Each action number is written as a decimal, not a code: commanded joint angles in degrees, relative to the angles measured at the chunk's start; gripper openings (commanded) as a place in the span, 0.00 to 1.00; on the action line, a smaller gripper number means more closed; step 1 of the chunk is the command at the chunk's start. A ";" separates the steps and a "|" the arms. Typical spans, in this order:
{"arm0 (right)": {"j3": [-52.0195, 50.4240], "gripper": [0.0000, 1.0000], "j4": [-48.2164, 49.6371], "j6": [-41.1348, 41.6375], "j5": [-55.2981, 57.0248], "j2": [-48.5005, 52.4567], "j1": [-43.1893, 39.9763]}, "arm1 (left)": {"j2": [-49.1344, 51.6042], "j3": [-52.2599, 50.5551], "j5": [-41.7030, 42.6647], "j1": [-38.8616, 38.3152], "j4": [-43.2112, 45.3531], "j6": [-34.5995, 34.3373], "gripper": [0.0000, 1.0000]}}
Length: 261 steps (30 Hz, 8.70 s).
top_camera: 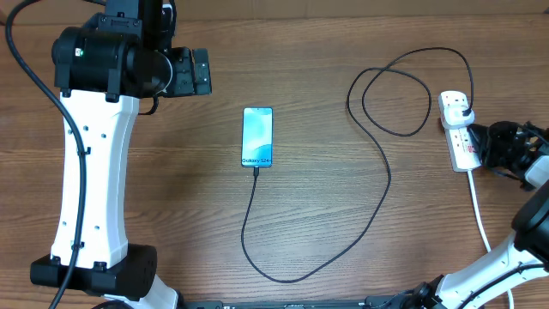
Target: Plug charger to phone and switch on socket
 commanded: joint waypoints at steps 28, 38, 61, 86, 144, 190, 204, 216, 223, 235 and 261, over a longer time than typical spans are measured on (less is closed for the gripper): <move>-1.81 0.04 -4.87 -1.55 -5.55 -13.90 -7.34 | -0.07 -0.07 -0.74 -0.02 0.15 0.68 0.99; -1.79 0.04 -5.81 -1.51 -11.61 -29.53 -6.82 | -0.07 -0.07 -0.74 -0.02 0.15 0.68 1.00; -1.14 0.04 -13.90 -19.50 11.32 -51.82 14.53 | -0.07 -0.09 -0.74 -0.02 0.15 0.68 1.00; -1.14 0.04 -17.73 -41.40 61.11 -55.34 58.60 | -0.07 -0.09 -0.74 -0.02 0.15 0.68 1.00; -4.61 1.00 -52.61 -28.24 59.56 -83.78 59.52 | -0.07 -0.07 -0.74 -0.02 0.15 0.68 1.00; -39.93 1.00 -3.32 -28.22 59.36 -107.78 49.42 | -0.07 -0.07 -0.74 -0.02 0.15 0.68 0.99; -46.23 1.00 2.51 -28.22 59.17 -116.02 48.46 | -0.07 -0.07 -0.74 -0.02 0.15 0.68 1.00; -46.23 1.00 4.72 -28.20 59.17 -117.44 48.48 | -0.07 -0.07 -0.74 -0.02 0.15 0.68 1.00; -48.19 1.00 12.39 -28.20 59.17 -117.44 48.48 | -0.07 -0.09 -0.74 -0.02 0.15 0.68 1.00; -55.36 1.00 19.12 -28.20 59.14 -117.44 48.48 | -0.07 -0.09 -0.74 -0.02 0.15 0.68 1.00; -61.88 1.00 20.76 -28.22 59.19 -117.44 48.48 | -0.07 -0.07 -0.74 -0.02 0.15 0.68 1.00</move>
